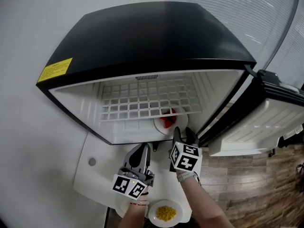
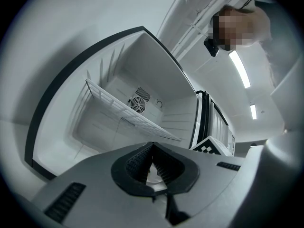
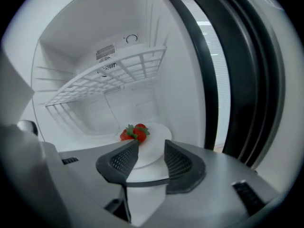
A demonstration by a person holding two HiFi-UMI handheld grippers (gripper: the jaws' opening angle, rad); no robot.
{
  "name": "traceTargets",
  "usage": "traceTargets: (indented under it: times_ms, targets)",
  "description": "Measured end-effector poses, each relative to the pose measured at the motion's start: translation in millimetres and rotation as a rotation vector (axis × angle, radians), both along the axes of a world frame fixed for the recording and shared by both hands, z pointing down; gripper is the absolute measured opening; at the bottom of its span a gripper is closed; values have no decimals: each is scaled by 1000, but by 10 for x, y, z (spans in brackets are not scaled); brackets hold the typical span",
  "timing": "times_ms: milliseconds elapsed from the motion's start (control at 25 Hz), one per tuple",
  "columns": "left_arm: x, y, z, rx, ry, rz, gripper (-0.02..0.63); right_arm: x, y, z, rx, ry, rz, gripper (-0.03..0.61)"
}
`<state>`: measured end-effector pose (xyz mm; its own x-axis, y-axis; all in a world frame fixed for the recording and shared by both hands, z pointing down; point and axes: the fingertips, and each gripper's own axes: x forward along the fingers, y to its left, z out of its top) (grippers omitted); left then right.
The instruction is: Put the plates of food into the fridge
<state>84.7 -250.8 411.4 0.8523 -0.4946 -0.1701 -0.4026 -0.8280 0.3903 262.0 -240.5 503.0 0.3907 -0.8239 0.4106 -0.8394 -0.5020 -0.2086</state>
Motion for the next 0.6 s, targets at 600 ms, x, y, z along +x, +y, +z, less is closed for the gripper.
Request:
traceTargets:
  times_ms: [600]
  targets:
    - [-7,153,-139,29,-9,30,6,-732,345,-638,136,189,-325,8]
